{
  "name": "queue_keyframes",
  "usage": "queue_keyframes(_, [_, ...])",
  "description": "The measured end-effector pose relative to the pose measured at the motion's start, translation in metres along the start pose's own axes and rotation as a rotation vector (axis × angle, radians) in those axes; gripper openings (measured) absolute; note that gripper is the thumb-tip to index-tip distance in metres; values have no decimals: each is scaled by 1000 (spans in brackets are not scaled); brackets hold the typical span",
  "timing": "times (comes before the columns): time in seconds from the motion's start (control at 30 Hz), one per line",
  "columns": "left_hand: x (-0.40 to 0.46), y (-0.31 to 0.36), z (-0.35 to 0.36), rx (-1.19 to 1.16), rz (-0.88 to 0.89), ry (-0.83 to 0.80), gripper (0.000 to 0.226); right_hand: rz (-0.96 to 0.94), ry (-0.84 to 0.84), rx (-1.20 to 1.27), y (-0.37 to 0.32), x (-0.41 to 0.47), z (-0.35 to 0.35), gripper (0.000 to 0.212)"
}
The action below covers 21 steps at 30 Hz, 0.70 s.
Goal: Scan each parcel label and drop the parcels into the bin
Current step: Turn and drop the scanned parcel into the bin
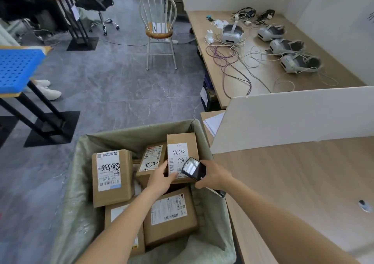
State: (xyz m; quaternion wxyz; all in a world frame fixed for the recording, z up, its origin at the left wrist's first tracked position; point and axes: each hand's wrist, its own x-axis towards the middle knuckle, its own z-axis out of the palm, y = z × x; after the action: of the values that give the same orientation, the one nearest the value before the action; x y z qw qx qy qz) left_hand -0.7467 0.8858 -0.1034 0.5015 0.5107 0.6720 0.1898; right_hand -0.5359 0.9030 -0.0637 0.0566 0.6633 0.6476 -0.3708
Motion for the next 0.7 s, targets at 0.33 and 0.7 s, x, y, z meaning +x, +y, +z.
queue_keyframes(0.33, [-36,33,-33,116,25,53,67,-8,148,38,-9,-52,-26,53])
queue_keyframes(0.7, [-156,78,-60,387,390,27,69,88,396,114,-17,-227,-45,50])
